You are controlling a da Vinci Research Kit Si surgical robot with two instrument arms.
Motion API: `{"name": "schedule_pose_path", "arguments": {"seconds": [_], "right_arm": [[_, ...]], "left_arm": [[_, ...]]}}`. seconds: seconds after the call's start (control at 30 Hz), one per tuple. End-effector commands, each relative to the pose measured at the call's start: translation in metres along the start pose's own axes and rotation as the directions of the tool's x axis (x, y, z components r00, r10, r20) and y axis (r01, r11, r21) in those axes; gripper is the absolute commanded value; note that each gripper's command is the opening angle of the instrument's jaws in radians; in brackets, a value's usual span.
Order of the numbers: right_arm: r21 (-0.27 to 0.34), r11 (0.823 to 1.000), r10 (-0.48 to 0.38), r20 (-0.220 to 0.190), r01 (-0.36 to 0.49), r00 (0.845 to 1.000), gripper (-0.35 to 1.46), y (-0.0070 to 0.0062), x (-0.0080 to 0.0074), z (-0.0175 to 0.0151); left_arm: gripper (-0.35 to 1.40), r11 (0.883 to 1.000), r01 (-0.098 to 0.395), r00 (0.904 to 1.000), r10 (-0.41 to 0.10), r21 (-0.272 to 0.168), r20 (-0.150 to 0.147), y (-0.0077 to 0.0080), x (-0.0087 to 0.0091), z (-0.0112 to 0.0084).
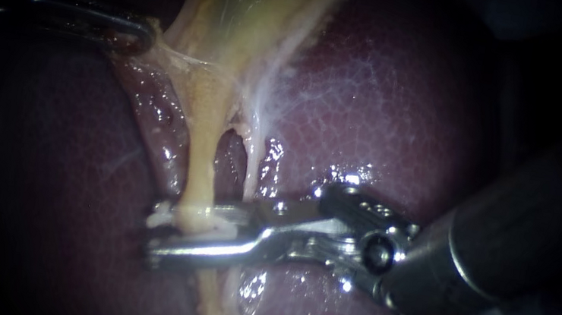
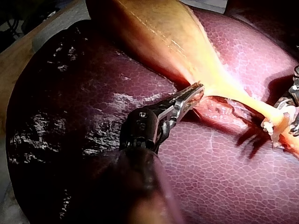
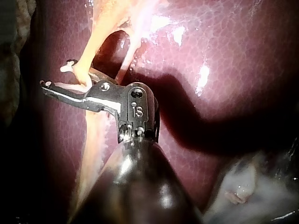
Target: Clipping second clip left tube
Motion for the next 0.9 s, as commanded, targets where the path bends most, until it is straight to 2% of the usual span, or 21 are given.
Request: {"name": "schedule_pose_path", "arguments": {"seconds": [0.03, 0.3, 0.4, 0.47, 0.57, 0.9], "right_arm": [[0.002, 1.000, 0.000, 0.002, 0.000, 1.000, 0.37, 0.0001, -0.0001, -0.0001], [0.010, 1.000, 0.016, 0.009, -0.017, 1.000, 0.05, 0.0009, -0.0002, -0.0007], [0.024, 1.000, 0.016, 0.020, -0.017, 1.000, -0.24, 0.0009, -0.0002, -0.0007], [0.035, 0.999, 0.016, 0.028, -0.017, 0.999, -0.35, 0.0010, -0.0002, -0.0006], [0.054, 0.998, 0.014, 0.043, -0.016, 0.999, -0.35, 0.0012, -0.0002, -0.0006], [0.054, 0.998, 0.011, 0.045, -0.013, 0.999, -0.35, 0.0016, -0.0006, -0.0004]], "left_arm": [[-0.35, 1.000, 0.000, 1.0000, 0.000, 0.000, 0.000, 0.0000, 0.0000, 0.0000], [-0.35, 1.000, 0.000, 1.0000, 0.000, 0.000, 0.000, 0.0000, 0.0000, 0.0000], [-0.35, 1.000, 0.000, 1.0000, 0.000, 0.000, 0.000, 0.0000, 0.0000, 0.0000], [-0.35, 1.000, 0.000, 1.0000, 0.000, 0.000, 0.000, 0.0000, 0.0000, 0.0000], [-0.35, 1.000, 0.000, 1.0000, 0.000, 0.000, 0.000, 0.0000, 0.0000, 0.0000], [-0.35, 1.000, 0.000, 1.0000, 0.000, 0.000, 0.000, 0.0000, 0.0000, 0.0000]]}}
